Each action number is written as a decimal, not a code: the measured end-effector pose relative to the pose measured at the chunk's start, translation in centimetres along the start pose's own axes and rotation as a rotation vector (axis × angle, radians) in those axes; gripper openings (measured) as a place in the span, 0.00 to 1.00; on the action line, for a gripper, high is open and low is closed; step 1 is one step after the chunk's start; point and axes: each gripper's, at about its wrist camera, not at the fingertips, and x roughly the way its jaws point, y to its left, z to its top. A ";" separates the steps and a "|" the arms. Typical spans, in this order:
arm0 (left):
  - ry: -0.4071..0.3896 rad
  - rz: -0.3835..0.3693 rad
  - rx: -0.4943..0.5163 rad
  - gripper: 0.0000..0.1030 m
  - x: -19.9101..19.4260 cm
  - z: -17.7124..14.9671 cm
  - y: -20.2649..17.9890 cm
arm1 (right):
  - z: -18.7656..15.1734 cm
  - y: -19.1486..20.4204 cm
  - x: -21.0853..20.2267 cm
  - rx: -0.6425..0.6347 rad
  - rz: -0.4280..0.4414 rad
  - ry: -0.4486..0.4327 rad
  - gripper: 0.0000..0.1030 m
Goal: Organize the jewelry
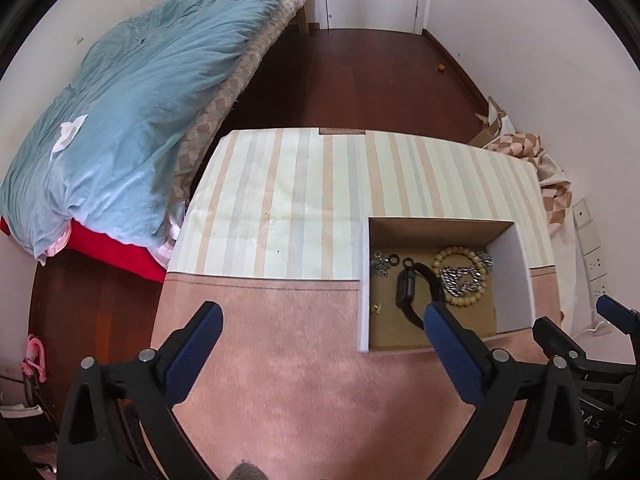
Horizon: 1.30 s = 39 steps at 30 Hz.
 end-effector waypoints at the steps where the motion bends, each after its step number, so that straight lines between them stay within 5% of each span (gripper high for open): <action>1: -0.008 -0.003 -0.002 1.00 -0.7 -0.2 0.0 | -0.2 -0.1 -0.7 0.003 -0.002 -0.009 0.99; 22: -0.281 -0.031 -0.030 1.00 -20.4 -7.1 1.3 | -7.7 0.0 -22.2 0.017 -0.028 -0.328 0.99; 30: -0.323 -0.042 -0.025 1.00 -24.0 -9.1 1.5 | -10.5 0.0 -27.6 0.028 -0.039 -0.417 1.00; 39: -0.292 -0.055 -0.031 1.00 -24.0 -9.9 1.4 | -11.4 0.0 -29.1 0.028 -0.027 -0.412 1.00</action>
